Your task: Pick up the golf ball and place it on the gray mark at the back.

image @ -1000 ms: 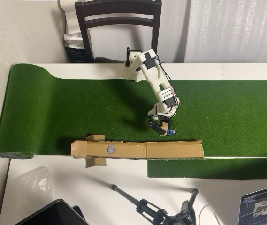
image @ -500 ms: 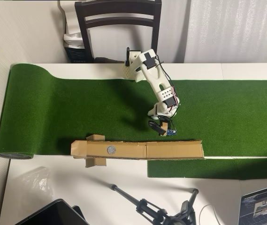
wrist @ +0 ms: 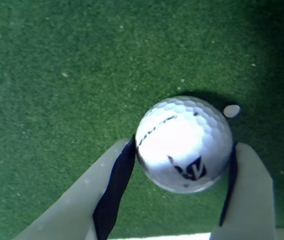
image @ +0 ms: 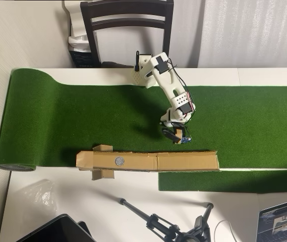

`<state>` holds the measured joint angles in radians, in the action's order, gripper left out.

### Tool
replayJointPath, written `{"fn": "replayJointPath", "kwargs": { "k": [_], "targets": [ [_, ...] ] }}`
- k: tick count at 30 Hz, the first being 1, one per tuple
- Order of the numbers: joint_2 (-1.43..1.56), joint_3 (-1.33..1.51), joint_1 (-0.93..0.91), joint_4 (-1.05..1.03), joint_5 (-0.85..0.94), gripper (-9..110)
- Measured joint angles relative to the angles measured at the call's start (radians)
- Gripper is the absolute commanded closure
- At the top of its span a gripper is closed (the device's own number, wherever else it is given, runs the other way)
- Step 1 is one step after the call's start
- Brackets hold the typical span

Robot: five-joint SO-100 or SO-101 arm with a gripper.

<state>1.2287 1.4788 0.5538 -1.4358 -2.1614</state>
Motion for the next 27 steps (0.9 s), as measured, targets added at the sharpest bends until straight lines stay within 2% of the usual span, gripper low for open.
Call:
{"fn": "replayJointPath", "kwargs": {
  "k": [9,15,27],
  "targets": [
    [-0.003,0.0,0.005,-0.002,0.0,71],
    [-0.003,0.0,0.0,-0.002,0.0,80],
    [-0.003,0.0,0.0,-0.003,0.0,80]
  ]
}}
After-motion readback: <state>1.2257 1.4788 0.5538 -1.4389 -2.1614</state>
